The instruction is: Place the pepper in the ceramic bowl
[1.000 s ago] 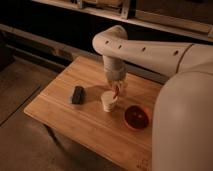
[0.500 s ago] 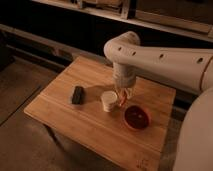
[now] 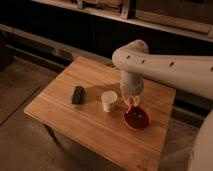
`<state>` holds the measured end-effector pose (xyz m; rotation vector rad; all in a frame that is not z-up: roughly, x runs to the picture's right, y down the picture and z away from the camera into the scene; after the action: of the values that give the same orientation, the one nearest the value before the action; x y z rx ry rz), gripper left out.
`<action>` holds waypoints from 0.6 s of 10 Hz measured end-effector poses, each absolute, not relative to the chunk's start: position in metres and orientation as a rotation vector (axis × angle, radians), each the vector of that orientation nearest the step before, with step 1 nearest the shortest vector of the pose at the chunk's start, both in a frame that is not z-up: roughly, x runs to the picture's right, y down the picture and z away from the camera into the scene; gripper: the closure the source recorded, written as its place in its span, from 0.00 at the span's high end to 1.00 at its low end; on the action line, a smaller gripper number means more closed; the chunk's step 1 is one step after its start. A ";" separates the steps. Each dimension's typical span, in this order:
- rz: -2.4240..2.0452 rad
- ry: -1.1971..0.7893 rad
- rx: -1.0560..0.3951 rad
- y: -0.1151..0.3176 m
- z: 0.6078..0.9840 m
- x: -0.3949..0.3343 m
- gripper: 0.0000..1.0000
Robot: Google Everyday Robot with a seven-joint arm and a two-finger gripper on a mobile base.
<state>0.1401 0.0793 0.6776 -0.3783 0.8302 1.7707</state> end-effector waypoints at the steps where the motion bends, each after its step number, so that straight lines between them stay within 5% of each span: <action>1: 1.776 0.835 -0.385 0.084 0.679 0.143 0.00; 6: 1.775 0.870 -0.477 0.126 0.712 0.144 0.00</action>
<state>0.1441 0.1256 0.7115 -0.4766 0.8704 1.7754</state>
